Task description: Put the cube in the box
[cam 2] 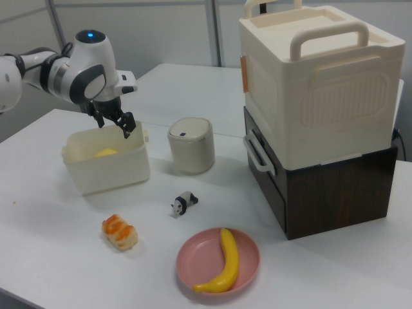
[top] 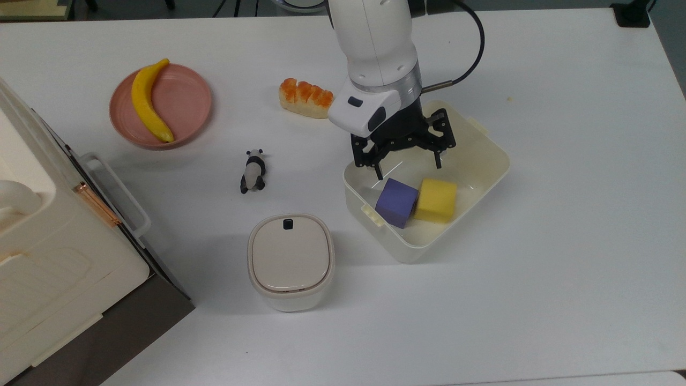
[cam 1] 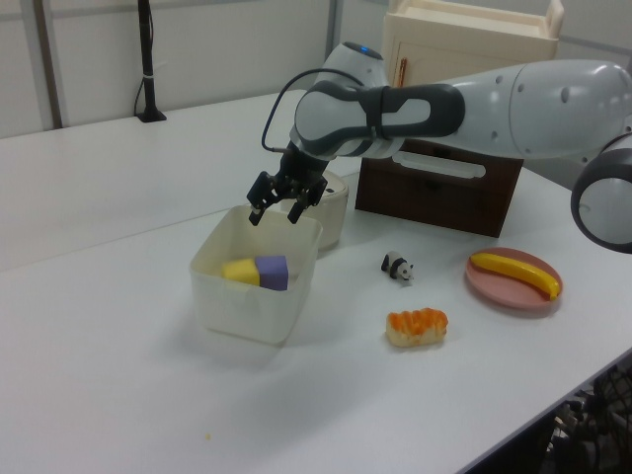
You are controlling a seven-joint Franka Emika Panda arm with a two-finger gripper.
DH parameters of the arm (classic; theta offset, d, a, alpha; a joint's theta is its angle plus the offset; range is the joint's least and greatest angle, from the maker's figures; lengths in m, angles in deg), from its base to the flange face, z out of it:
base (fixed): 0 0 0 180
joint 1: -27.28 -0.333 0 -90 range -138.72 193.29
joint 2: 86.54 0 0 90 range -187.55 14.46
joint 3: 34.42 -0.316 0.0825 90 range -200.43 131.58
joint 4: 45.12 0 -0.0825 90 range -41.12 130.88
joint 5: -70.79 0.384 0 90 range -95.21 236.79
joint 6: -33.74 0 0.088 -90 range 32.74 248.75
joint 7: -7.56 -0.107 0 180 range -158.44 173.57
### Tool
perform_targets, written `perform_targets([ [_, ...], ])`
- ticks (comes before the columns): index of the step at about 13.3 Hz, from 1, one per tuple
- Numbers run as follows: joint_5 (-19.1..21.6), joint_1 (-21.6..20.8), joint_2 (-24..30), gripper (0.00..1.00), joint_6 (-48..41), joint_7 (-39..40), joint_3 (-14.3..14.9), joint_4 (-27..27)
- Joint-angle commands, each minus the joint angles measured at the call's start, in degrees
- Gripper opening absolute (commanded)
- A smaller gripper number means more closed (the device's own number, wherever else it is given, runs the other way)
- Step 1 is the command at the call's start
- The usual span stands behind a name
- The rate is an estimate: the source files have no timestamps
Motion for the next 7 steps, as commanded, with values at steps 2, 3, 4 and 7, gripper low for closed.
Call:
perform_targets([
  [2, -13.0, 0.1, 6.5, 1.0, -18.6, -4.8, 1.5, 0.2],
  [3, -18.6, 0.1, 8.2, 1.0, -22.3, -6.3, 1.6, 0.2],
  [4, -21.7, 0.2, 9.6, 1.0, -24.7, -7.2, 2.2, 0.2],
  [7, -22.1, 2.4, 12.2, 1.0, -25.3, -6.4, 6.7, 0.3],
])
